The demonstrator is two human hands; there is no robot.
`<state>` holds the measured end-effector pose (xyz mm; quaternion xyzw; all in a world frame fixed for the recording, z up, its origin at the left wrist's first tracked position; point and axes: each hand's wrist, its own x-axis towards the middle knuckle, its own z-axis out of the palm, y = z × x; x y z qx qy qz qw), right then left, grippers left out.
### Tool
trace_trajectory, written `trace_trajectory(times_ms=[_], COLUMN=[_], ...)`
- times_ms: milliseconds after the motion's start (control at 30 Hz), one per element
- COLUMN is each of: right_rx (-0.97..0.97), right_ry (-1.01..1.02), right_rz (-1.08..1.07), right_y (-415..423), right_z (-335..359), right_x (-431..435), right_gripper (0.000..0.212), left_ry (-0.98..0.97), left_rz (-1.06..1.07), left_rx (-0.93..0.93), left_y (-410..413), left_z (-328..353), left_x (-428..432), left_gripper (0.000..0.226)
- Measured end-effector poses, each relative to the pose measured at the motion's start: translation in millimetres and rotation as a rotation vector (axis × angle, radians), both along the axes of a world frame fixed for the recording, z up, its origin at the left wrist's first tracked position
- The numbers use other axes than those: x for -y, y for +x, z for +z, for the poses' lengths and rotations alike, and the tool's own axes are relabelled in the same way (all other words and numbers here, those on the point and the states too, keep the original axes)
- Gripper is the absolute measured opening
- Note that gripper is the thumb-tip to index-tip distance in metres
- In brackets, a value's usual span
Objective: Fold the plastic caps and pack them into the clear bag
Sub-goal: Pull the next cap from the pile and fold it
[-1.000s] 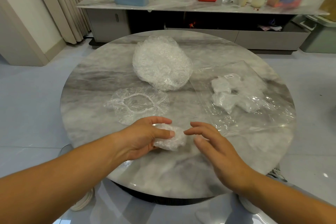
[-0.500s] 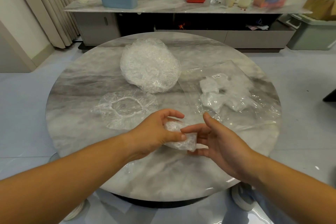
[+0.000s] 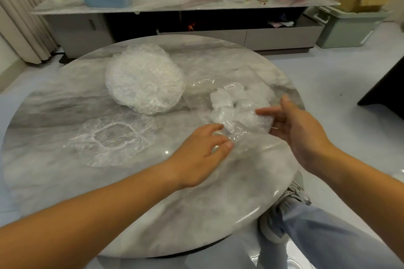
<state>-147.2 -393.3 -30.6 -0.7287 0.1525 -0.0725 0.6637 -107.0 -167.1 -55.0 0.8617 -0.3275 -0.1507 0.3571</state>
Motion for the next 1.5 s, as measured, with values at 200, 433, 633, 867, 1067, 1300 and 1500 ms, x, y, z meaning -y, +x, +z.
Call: trace_trajectory(times_ms=[200,433,633,867,1067,1300,1500], right_rx=[-0.238,-0.262,-0.296,-0.385,-0.348,-0.282,-0.341], right_ry=[-0.275,-0.385,-0.347,0.24,0.648,0.625,0.518], right_rz=[0.089,0.114,0.129,0.079,-0.069,-0.279,-0.313], right_y=[-3,-12,-13,7,20,24,21], right_z=[-21,-28,-27,-23,-12,-14,-20], right_x=[23,32,27,18,3,-16,-8], right_gripper=[0.074,0.084,0.082,0.087,0.082,0.063,0.065], left_ry=[0.363,0.605,0.451,0.427,0.42,0.412,0.426], left_rz=[-0.277,-0.206,-0.169,-0.209,-0.229,-0.234,-0.233], left_rx=[0.219,0.411,0.455,0.433,0.438,0.416,0.401], left_y=[-9,-14,-14,-14,-16,-15,-13], left_z=[-21,-27,-29,-32,-34,-32,-33], left_x=[22,21,20,18,14,13,10], left_gripper=[0.057,0.086,0.087,0.087,0.086,0.086,0.089])
